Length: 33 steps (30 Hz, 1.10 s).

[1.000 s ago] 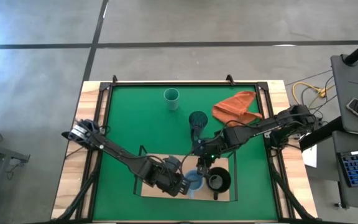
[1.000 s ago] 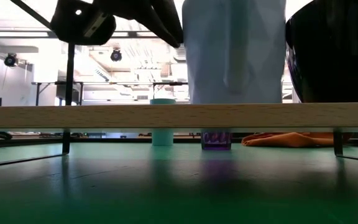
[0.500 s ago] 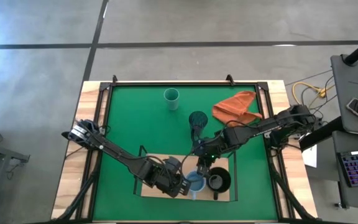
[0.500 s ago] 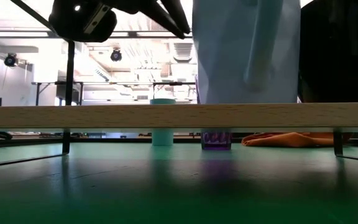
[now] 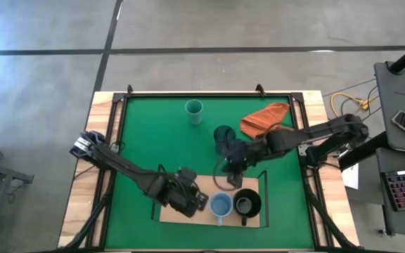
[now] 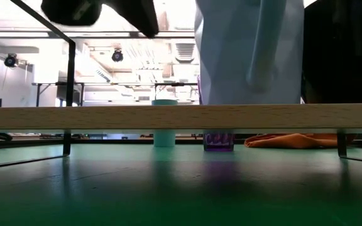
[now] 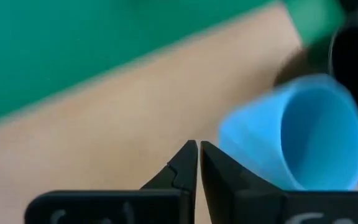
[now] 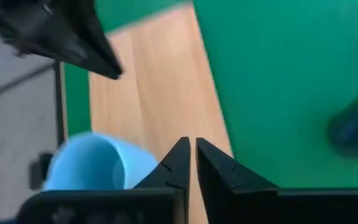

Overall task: Stack small to large cups/mugs on shelf
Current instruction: Put the green cup on the shelf

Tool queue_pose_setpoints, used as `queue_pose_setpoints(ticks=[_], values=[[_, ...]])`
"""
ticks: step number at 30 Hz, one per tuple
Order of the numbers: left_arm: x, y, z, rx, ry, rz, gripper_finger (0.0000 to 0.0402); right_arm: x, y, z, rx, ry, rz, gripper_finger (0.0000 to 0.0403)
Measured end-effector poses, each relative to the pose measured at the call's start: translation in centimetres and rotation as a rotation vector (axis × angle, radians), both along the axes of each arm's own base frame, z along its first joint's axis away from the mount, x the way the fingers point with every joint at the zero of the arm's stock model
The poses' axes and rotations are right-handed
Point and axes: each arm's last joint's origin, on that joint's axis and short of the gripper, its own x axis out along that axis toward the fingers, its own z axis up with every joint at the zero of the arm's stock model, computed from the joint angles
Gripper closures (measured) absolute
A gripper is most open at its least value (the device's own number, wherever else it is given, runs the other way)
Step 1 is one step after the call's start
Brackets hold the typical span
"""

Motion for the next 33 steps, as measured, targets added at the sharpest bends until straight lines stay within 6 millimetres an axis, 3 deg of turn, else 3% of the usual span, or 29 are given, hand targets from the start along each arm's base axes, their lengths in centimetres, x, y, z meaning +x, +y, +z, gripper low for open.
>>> queue_pose_setpoints(ticks=[7, 12, 16, 19, 25, 33], values=[[-2.2, 4.5, 4.4, 0.119, -0.037, 0.012, 0.0339, -1.4, -3.5, 5.3, -0.088, -0.129, -0.119, 0.0316], [-3.0, 11.2, 6.7, 0.189, 0.004, 0.006, 0.0292, -2.2, -7.2, 7.6, -0.154, -0.142, -0.173, 0.0282], [-3.8, 18.8, 7.8, 0.228, 0.074, -0.028, 0.0275, -2.7, -11.0, 7.6, -0.148, -0.096, -0.207, 0.0269], [-4.3, 23.5, 8.5, 0.304, 0.088, -0.164, 0.0272, -3.6, -13.2, 7.1, -0.111, -0.042, -0.216, 0.0264], [-5.1, 28.2, 8.2, 0.451, 0.161, -0.462, 0.0271, -4.6, -15.4, 6.8, -0.128, 0.009, -0.240, 0.0253], [-5.7, 35.3, 6.0, 0.444, 0.259, -0.463, 0.0271, -4.5, -16.7, 6.7, -0.096, -0.008, -0.333, 0.0235]])
